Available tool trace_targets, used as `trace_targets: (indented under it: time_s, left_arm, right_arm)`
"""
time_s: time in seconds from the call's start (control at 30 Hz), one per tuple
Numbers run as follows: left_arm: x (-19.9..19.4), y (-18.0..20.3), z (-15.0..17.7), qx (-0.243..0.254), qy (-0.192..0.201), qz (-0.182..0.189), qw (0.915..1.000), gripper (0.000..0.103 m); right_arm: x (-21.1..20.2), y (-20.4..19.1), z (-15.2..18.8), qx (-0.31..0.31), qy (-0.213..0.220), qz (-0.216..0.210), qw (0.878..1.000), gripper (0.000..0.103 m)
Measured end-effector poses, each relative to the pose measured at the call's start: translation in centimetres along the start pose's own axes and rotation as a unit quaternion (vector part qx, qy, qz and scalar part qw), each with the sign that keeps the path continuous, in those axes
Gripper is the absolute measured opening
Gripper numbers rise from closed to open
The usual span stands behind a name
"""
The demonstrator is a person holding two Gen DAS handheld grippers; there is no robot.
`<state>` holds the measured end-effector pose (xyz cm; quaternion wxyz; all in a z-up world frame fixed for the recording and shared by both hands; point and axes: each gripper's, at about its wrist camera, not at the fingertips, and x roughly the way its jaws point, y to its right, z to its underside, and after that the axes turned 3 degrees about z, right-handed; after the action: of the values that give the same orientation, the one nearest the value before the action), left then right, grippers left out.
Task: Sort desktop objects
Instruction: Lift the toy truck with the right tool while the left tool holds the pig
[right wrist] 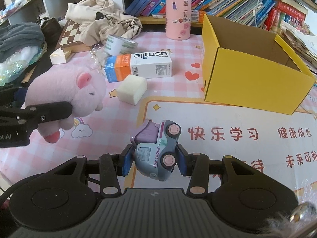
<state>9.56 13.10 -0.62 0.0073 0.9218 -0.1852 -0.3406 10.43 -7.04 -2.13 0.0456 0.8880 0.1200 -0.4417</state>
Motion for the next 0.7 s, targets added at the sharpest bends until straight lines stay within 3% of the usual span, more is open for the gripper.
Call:
trace_targets:
  time_s: [0.7]
  left_arm:
    - [2.2,3.3,-1.0,0.035,-0.015,0.038,0.9985,0.072]
  right_arm:
    - [-0.9,3.5,1.6,0.043,-0.003,0.026,0.999,0.042]
